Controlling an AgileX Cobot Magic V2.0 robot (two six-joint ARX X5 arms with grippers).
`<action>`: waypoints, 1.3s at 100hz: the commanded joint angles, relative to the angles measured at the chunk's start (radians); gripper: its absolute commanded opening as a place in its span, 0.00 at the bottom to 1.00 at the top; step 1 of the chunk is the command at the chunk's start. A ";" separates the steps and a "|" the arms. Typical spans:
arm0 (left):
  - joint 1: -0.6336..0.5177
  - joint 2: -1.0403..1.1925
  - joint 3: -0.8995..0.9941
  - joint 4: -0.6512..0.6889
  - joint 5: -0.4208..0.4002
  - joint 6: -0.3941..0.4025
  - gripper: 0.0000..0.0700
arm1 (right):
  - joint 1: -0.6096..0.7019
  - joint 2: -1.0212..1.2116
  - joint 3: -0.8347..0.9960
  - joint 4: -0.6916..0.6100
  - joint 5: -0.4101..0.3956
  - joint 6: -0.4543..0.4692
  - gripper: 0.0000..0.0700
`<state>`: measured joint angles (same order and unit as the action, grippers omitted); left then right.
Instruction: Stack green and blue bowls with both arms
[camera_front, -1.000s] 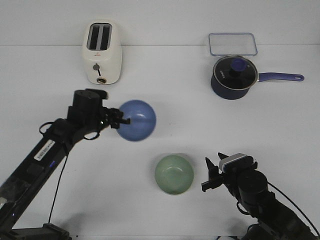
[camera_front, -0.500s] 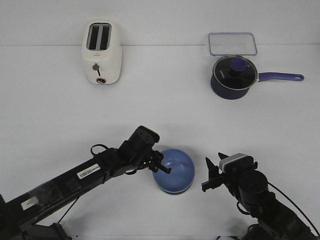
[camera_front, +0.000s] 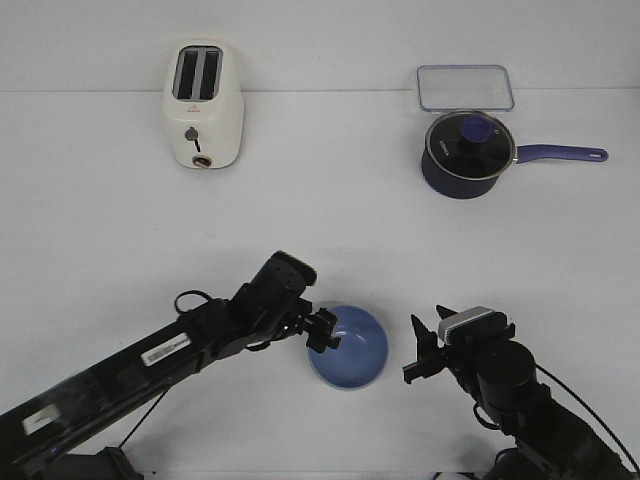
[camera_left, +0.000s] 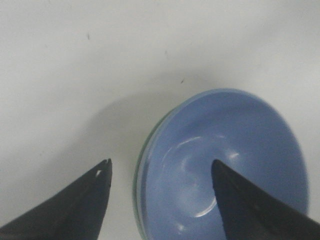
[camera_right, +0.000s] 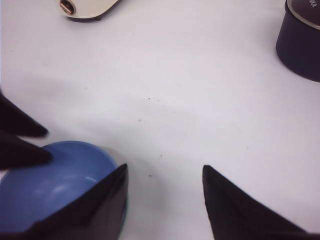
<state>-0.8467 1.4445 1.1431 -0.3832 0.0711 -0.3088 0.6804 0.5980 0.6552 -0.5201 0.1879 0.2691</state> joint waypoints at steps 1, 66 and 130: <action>0.003 -0.078 0.017 -0.014 -0.042 0.061 0.55 | 0.009 0.002 0.005 0.011 0.004 -0.011 0.44; 0.068 -0.842 -0.434 -0.033 -0.356 0.001 0.02 | 0.010 -0.038 0.004 0.026 0.002 -0.066 0.02; 0.068 -0.997 -0.434 -0.027 -0.355 0.010 0.02 | 0.010 -0.048 0.005 0.025 -0.003 -0.050 0.02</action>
<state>-0.7727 0.4545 0.6971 -0.4194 -0.2821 -0.3058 0.6807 0.5491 0.6552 -0.5095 0.1837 0.2157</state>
